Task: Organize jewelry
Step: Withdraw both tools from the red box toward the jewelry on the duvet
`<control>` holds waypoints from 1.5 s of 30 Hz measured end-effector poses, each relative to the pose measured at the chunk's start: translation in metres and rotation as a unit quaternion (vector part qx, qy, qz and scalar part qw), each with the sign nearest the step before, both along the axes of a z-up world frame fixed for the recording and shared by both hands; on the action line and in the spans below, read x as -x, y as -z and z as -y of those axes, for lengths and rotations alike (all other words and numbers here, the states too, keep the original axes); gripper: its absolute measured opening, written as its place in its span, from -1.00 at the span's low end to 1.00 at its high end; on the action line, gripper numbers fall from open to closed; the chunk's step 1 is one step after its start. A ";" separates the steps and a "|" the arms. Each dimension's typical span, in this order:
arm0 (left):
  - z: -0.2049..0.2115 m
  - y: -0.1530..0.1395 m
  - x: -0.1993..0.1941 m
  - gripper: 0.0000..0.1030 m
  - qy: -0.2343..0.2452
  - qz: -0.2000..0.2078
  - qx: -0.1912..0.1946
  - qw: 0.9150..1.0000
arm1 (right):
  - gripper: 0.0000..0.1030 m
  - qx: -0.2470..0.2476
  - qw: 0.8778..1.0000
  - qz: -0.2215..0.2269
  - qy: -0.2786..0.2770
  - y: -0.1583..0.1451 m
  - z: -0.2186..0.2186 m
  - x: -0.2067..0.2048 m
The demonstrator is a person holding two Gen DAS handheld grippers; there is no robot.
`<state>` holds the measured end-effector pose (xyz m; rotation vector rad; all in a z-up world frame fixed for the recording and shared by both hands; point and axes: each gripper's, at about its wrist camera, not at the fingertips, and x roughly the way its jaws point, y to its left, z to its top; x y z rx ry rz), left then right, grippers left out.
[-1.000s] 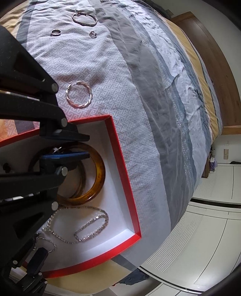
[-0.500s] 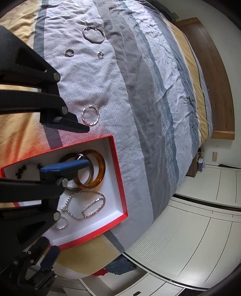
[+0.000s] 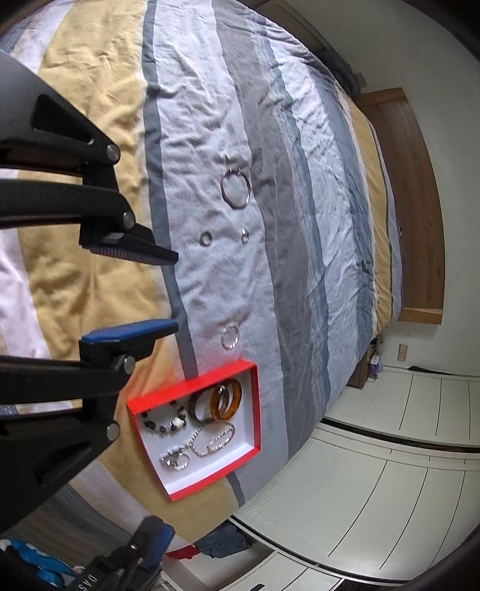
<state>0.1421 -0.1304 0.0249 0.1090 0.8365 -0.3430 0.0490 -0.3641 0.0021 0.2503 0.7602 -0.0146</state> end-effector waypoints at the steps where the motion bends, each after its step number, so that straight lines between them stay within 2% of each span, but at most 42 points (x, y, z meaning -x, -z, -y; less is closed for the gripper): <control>1: -0.015 -0.002 0.004 -0.44 -0.009 0.002 -0.003 1.000 | -0.36 0.000 1.000 0.002 -0.002 -0.003 -0.005 0.002; 5: -0.068 -0.006 0.014 -0.45 -0.045 0.001 0.000 0.999 | -0.36 0.002 1.000 0.010 -0.013 -0.013 -0.027 0.009; 9: -0.104 -0.008 0.023 -0.44 -0.068 0.004 0.003 0.998 | -0.36 0.006 1.000 0.013 -0.025 -0.019 -0.047 0.009; 17: -0.133 0.006 0.016 -0.44 -0.083 -0.003 0.012 0.996 | -0.36 0.012 0.999 0.004 -0.038 -0.015 -0.070 -0.005; 25: -0.117 0.028 -0.014 -0.44 -0.073 -0.009 0.020 0.997 | -0.36 0.020 0.998 -0.019 -0.063 0.004 -0.082 -0.052; 37: -0.062 0.078 -0.092 -0.44 -0.036 -0.041 0.045 0.997 | -0.36 0.011 0.991 -0.072 -0.114 0.042 -0.068 -0.176; 45: -0.037 0.104 -0.130 -0.44 -0.025 -0.049 0.044 0.997 | -0.48 0.018 0.982 -0.132 -0.136 0.088 -0.059 -0.242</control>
